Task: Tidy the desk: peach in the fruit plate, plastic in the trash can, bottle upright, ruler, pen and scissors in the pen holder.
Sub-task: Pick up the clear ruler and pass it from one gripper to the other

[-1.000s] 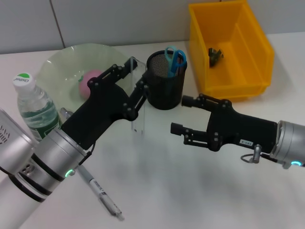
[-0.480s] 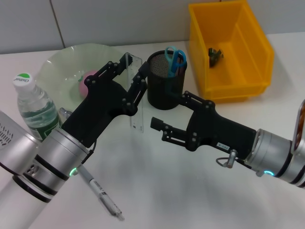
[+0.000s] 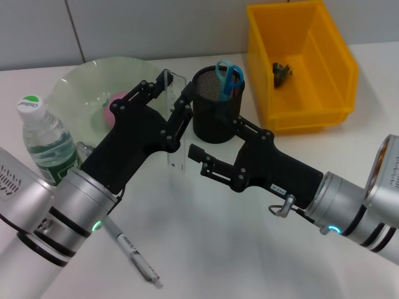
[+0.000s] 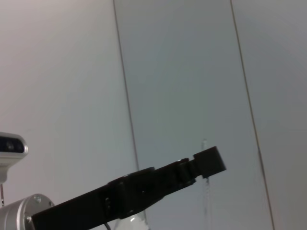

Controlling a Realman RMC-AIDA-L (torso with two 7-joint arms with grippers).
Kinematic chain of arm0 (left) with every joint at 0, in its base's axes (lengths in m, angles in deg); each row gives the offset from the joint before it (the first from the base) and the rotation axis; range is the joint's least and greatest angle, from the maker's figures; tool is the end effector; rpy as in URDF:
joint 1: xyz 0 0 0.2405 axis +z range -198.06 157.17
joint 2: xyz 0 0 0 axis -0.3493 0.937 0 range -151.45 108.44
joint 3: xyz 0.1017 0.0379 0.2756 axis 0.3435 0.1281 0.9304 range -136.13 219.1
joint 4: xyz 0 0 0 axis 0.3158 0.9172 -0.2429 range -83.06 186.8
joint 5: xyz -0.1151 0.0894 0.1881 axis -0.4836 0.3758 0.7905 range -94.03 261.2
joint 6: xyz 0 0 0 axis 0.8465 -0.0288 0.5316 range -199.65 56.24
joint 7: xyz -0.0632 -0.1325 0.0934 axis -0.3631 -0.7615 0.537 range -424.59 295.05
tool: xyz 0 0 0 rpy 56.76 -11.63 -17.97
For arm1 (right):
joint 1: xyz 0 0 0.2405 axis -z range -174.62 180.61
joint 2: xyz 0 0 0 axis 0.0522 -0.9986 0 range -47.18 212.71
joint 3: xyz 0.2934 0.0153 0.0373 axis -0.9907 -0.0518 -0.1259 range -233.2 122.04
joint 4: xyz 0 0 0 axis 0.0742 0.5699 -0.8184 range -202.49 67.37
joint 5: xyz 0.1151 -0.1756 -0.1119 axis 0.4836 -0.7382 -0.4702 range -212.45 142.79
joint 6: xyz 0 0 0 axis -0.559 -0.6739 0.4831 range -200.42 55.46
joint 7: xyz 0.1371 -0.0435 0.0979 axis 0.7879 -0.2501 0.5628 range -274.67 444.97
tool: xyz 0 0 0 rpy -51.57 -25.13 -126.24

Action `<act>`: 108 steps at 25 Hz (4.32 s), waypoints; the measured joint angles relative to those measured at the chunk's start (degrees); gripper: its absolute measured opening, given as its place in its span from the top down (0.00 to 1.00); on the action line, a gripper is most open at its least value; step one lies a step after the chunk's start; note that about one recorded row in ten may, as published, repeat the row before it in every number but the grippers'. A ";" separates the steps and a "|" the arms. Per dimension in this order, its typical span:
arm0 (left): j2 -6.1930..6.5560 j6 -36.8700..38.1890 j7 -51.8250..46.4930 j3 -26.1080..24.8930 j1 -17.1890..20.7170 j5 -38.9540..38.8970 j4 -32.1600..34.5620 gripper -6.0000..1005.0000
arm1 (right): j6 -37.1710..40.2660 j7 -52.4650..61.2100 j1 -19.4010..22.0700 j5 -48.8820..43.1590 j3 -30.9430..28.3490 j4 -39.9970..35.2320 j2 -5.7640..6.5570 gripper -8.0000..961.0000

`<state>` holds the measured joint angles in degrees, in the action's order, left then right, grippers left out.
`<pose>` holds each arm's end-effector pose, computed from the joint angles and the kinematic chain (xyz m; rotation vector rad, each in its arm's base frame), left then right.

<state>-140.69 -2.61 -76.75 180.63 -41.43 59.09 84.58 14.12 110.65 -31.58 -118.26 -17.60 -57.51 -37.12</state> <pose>-0.2180 0.3391 -0.1388 -2.0450 -0.3098 -1.1809 0.2683 0.3323 -0.1389 -2.2996 0.4047 1.1409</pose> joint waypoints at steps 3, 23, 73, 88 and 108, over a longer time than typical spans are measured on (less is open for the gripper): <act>0.00 -0.11 0.02 0.04 0.00 -0.28 0.00 0.60 | -0.08 -1.96 -0.16 -0.01 -1.90 1.66 0.00 0.20; 0.00 -0.02 0.03 0.07 -0.13 -0.30 -0.02 0.59 | -1.73 -3.51 -1.11 -0.16 -2.91 3.91 0.00 0.20; 0.00 0.21 0.73 0.25 -0.49 -0.29 -0.02 0.59 | -10.83 -6.61 -4.60 -13.49 -19.19 8.49 0.00 0.39; 0.00 0.25 0.74 0.48 -0.74 -0.29 -0.02 0.58 | -11.48 -6.61 -4.71 -13.69 -20.13 8.49 0.00 0.72; 0.01 0.00 0.69 0.57 -0.81 -0.30 -0.12 0.58 | -12.64 -5.45 -5.07 -14.03 -19.76 8.67 0.01 0.97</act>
<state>-140.68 -2.61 -76.06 181.20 -42.24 58.79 84.46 1.48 105.20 -36.65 -132.29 -37.37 -48.84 -37.11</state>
